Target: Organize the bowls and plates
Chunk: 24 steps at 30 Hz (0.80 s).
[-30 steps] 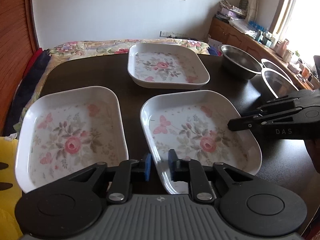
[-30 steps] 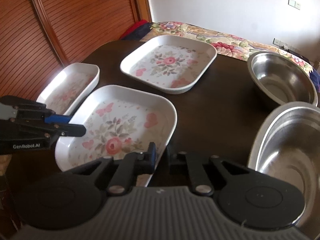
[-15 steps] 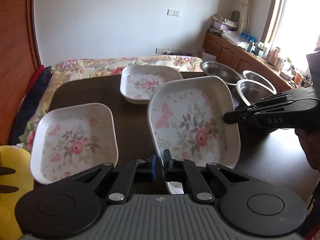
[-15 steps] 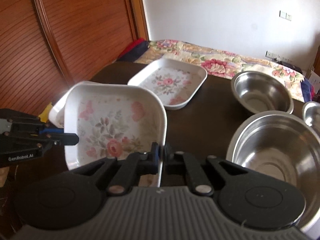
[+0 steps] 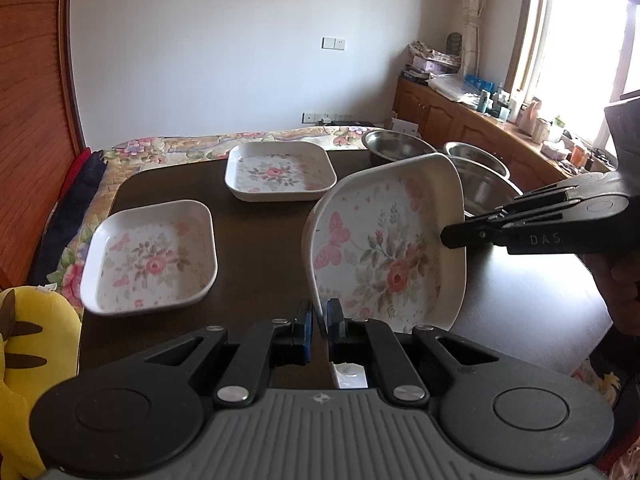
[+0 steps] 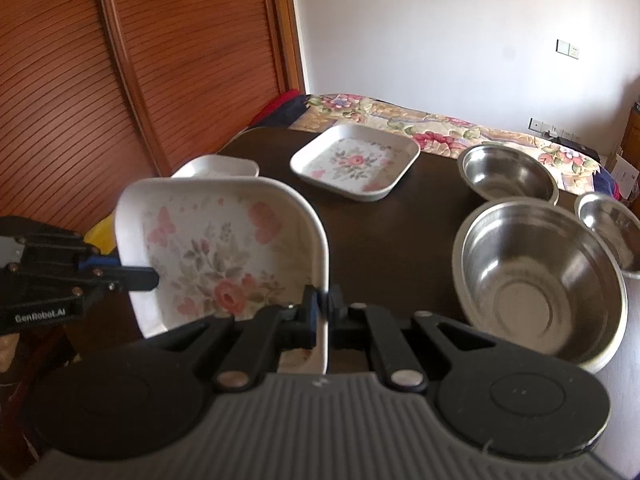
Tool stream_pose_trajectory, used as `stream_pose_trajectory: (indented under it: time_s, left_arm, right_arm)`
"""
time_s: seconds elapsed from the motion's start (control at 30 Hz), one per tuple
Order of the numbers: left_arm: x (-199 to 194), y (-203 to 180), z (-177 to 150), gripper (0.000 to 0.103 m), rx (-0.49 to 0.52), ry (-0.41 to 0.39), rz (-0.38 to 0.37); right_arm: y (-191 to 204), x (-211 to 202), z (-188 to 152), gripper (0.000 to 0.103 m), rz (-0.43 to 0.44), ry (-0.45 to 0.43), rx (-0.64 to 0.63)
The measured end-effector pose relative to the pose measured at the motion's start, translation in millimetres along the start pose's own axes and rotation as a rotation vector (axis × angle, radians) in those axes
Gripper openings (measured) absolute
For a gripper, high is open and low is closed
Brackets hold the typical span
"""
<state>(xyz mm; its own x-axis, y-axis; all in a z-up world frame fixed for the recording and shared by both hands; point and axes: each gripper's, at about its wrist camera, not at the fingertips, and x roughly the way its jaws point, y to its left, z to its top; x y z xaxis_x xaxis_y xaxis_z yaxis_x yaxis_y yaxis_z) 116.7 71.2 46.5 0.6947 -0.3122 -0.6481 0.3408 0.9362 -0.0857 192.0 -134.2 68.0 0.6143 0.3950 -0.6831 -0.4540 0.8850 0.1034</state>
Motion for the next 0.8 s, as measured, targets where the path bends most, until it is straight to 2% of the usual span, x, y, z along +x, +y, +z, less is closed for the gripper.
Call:
stream_pose_trajectory:
  time_s: [0.33,0.8]
  left_arm:
    - [-11.9,-3.7,-18.2,0.034,-0.022,-0.021,-0.010]
    - [35.8,19.9,-19.4,0.038,-0.090,0.037,0.016]
  right_arm:
    - [6.8,-7.5,-25.4,0.007,0.029,0.020,0.014]
    - [-0.6,24.2,-37.8,0.007,0.053,0.039,0.087]
